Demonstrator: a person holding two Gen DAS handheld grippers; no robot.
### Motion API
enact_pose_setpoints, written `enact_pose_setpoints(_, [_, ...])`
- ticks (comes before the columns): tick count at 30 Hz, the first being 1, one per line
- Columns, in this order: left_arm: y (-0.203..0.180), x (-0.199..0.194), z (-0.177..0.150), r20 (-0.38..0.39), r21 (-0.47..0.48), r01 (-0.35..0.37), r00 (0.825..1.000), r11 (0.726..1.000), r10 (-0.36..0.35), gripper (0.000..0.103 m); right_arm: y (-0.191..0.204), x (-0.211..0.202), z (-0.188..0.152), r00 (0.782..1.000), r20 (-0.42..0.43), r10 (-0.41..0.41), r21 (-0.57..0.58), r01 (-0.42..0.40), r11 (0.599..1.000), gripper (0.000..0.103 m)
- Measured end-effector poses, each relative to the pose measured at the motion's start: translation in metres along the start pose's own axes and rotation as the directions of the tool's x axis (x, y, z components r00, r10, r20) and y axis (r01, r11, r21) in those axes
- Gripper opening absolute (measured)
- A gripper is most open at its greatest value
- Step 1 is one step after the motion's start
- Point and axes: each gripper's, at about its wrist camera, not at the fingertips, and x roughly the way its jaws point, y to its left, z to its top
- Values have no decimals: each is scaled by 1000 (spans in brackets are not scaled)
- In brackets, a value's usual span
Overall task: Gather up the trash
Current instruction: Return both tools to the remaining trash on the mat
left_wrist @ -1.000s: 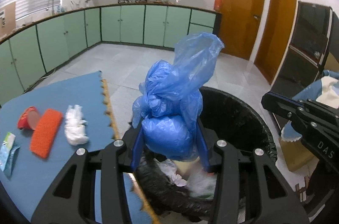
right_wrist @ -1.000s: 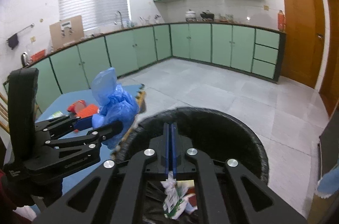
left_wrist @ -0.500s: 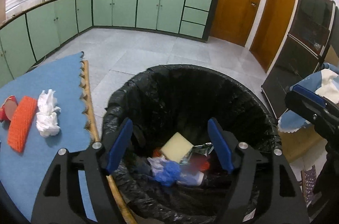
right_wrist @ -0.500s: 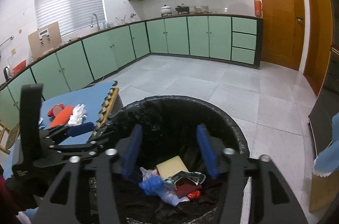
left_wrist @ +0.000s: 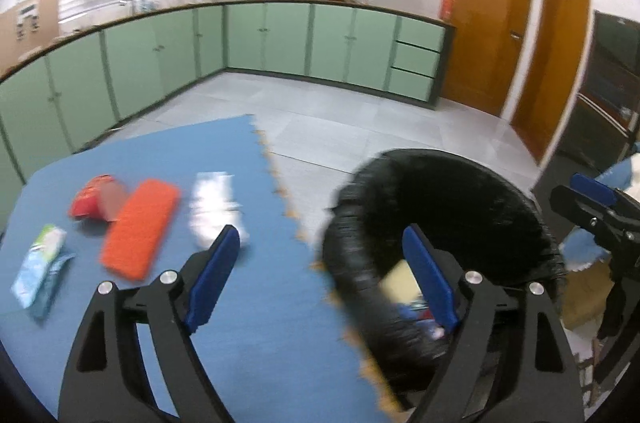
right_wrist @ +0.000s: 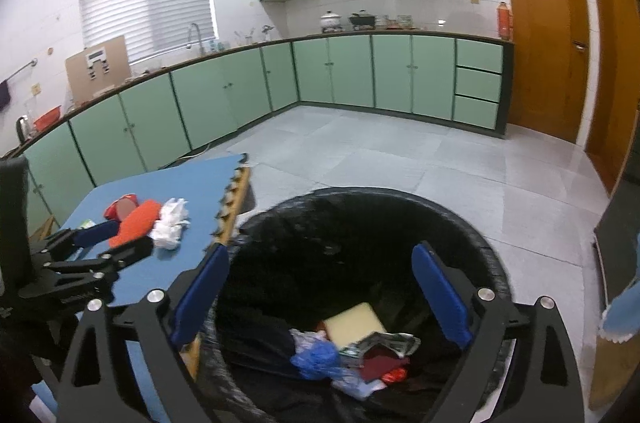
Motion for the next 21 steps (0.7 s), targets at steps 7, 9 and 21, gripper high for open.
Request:
enact_pose_setpoints(7, [83, -31, -10, 21, -93, -152, 988, 984, 155, 82, 60, 21, 5, 996, 1, 88, -22, -88, 996, 92])
enact_pose_setpoints(9, [103, -36, -12, 21, -113, -180, 983, 977, 183, 82, 83, 30, 6, 993, 3, 119, -37, -119, 992, 92])
enact_pose_setpoints(21, [179, -24, -18, 7, -198, -274, 960, 941, 281, 81, 177, 105, 9, 980, -40, 193, -86, -196, 977, 92])
